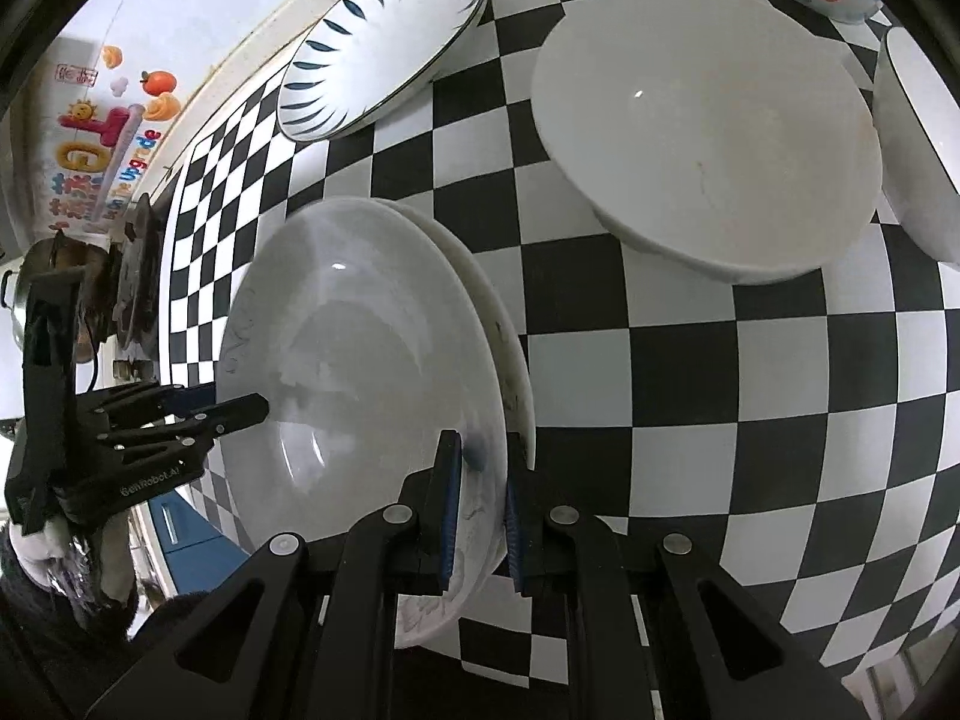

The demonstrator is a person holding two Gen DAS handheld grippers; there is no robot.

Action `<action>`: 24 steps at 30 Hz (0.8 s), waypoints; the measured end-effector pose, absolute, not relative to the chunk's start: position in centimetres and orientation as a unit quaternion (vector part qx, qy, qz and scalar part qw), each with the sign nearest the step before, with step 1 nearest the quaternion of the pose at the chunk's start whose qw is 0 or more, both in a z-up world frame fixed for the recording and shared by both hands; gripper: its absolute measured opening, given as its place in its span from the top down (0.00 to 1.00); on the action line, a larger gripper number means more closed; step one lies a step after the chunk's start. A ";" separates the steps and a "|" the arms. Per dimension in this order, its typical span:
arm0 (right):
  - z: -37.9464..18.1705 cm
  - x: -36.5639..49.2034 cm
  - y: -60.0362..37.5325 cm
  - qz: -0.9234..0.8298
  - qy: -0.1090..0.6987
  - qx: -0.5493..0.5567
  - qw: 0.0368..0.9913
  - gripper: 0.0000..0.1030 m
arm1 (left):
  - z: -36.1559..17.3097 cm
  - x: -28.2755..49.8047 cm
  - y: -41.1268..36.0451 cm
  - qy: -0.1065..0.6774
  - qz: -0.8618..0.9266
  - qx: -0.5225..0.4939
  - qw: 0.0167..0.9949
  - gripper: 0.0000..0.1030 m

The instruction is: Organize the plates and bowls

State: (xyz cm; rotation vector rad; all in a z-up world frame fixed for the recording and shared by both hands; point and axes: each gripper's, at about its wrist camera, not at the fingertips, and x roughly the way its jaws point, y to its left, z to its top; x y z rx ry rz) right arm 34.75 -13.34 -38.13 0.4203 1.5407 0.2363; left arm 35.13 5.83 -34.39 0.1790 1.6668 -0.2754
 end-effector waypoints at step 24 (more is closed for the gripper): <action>-37.7 35.7 -13.2 0.081 0.736 0.176 0.648 0.83 | -35.0 34.1 8.4 0.749 -0.116 0.039 0.651 0.72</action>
